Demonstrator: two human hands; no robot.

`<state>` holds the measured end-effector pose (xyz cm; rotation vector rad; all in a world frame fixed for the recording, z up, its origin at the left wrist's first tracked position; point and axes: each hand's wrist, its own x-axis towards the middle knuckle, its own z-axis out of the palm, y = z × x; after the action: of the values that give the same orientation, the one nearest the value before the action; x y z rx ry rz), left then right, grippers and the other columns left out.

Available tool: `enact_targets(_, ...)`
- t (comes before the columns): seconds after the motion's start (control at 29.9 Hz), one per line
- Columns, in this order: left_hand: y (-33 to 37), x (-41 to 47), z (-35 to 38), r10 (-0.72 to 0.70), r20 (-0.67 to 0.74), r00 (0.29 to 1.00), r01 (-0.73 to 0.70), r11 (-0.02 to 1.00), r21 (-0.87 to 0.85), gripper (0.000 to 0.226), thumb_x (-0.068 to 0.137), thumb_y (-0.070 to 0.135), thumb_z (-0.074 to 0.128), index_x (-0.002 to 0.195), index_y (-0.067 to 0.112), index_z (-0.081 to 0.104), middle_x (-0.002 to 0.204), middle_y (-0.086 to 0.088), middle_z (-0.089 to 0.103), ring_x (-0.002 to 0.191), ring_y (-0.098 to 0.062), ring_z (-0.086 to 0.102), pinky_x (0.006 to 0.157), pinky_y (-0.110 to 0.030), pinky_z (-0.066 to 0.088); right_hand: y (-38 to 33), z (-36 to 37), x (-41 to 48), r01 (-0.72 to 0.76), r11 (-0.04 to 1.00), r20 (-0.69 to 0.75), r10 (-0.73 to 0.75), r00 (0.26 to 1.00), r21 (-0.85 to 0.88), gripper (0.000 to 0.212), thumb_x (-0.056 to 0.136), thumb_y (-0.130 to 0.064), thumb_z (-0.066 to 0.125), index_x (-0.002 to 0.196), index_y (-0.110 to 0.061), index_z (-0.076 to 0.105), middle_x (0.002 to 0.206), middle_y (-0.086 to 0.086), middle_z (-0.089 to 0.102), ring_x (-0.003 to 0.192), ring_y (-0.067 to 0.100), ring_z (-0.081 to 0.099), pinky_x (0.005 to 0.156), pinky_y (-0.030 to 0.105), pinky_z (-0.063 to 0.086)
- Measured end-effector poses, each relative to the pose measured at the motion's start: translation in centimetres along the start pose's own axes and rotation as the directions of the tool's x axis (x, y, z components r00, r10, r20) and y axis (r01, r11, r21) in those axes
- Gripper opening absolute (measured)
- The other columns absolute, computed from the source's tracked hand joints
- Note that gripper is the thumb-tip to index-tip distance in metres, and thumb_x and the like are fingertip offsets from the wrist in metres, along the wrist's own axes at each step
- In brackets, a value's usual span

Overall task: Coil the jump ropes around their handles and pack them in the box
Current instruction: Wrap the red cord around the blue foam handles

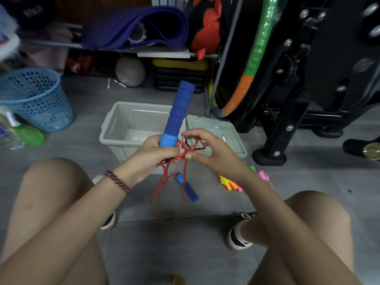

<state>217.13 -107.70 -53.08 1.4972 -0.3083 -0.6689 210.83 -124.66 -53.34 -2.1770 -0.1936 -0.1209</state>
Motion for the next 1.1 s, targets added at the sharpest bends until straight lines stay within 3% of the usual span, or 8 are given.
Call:
enact_targets(0.17, 0.1, 0.3, -0.1, -0.015, -0.042, 0.999, 0.014, 1.000, -0.019, 0.016, 0.084, -0.006, 0.060, 0.078, 0.008, 0.058, 0.062, 0.005, 0.064, 0.062, -0.008, 0.064, 0.057, -0.016, 0.052, -0.1, 0.2, 0.0, 0.035, 0.869, -0.295, -0.205, 0.933, -0.494, 0.035, 0.090, -0.045, 0.047, 0.078, -0.015, 0.061, 0.064, -0.006, 0.060, 0.063, 0.016, 0.056, 0.065, 0.031, 0.040)
enact_targets(0.3, 0.2, 0.8, -1.3, 0.064, -0.130, 0.989, -0.026, 0.961, 0.276, 0.022, 0.080, -0.007, 0.060, 0.071, 0.012, 0.054, 0.062, 0.001, 0.054, 0.050, -0.001, 0.052, 0.049, -0.011, 0.043, -0.5, -3.5, -0.1, 0.030, 0.997, -0.602, 0.019, 0.798, 0.070, 0.025, 0.097, -0.016, 0.044, 0.074, -0.014, 0.054, 0.060, -0.002, 0.056, 0.060, 0.007, 0.052, 0.065, 0.023, 0.042)
enact_targets(0.47, -0.6, 0.9, -1.6, 0.027, -0.104, 0.994, 0.009, 0.945, 0.327, 0.023, 0.083, -0.007, 0.058, 0.071, 0.011, 0.051, 0.051, 0.003, 0.055, 0.040, -0.002, 0.050, 0.043, -0.015, 0.040, 1.6, -5.9, -0.4, -0.111, 0.849, -0.765, 0.515, 0.386, 0.516, 0.030, 0.101, -0.019, 0.038, 0.074, -0.019, 0.049, 0.047, -0.010, 0.056, 0.045, 0.000, 0.045, 0.052, 0.017, 0.035)
enact_targets(0.6, -1.1, 0.9, -1.1, 0.033, -0.115, 0.993, -0.003, 0.969, 0.248, 0.023, 0.085, -0.007, 0.056, 0.075, 0.013, 0.051, 0.054, 0.005, 0.058, 0.043, -0.005, 0.049, 0.043, -0.018, 0.041, 2.6, -5.3, -1.0, -0.664, 0.728, -0.647, 0.426, 0.633, -0.170, 0.031, 0.094, -0.027, 0.052, 0.123, -0.018, 0.052, 0.113, 0.002, 0.062, 0.101, 0.022, 0.054, 0.085, 0.037, 0.040)
enact_targets(0.73, -0.7, 0.8, -0.4, 0.082, -0.165, 0.983, -0.050, 0.980, 0.192, 0.024, 0.082, -0.010, 0.056, 0.077, 0.013, 0.052, 0.065, -0.005, 0.055, 0.043, -0.004, 0.048, 0.043, -0.015, 0.041, 1.0, -2.0, -0.8, -0.210, 0.885, -0.260, 0.105, 0.960, -0.417, 0.070, 0.085, -0.031, 0.066, 0.146, -0.024, 0.032, 0.142, 0.002, 0.044, 0.130, 0.021, 0.035, 0.107, 0.030, 0.021)
enact_targets(0.87, -0.4, 0.5, -0.2, 0.122, -0.152, 0.981, -0.102, 0.986, 0.135, 0.023, 0.083, -0.010, 0.057, 0.078, 0.012, 0.054, 0.060, 0.000, 0.059, 0.044, -0.005, 0.049, 0.044, -0.016, 0.042, 0.5, 1.7, 0.0, 0.090, 0.737, -0.097, -0.207, 0.973, -0.670, 0.020, 0.086, -0.033, 0.056, 0.084, -0.018, 0.070, 0.075, -0.002, 0.068, 0.076, 0.020, 0.064, 0.082, 0.026, 0.036)
enact_targets(1.0, -0.2, 0.6, -0.7, 0.165, -0.124, 0.979, -0.151, 0.982, 0.117, 0.018, 0.083, -0.008, 0.059, 0.078, 0.009, 0.055, 0.059, 0.003, 0.060, 0.051, -0.008, 0.055, 0.051, -0.019, 0.047, -0.5, 0.3, 0.0, 0.020, 0.934, -0.238, -0.112, 0.965, -0.357, 0.015, 0.091, -0.020, 0.052, 0.078, -0.016, 0.058, 0.076, -0.001, 0.055, 0.075, 0.016, 0.055, 0.065, 0.028, 0.042)
enact_targets(1.1, -0.4, 0.7, -0.6, 0.144, -0.044, 0.989, -0.138, 0.982, 0.129, 0.020, 0.084, -0.010, 0.057, 0.078, 0.009, 0.054, 0.058, 0.003, 0.063, 0.051, -0.007, 0.057, 0.053, -0.018, 0.049, -2.0, -0.4, 0.0, -0.106, 0.929, -0.257, 0.206, 0.944, 0.355, 0.020, 0.100, -0.014, 0.038, 0.082, -0.014, 0.048, 0.090, 0.005, 0.056, 0.073, 0.011, 0.058, 0.069, 0.022, 0.050)
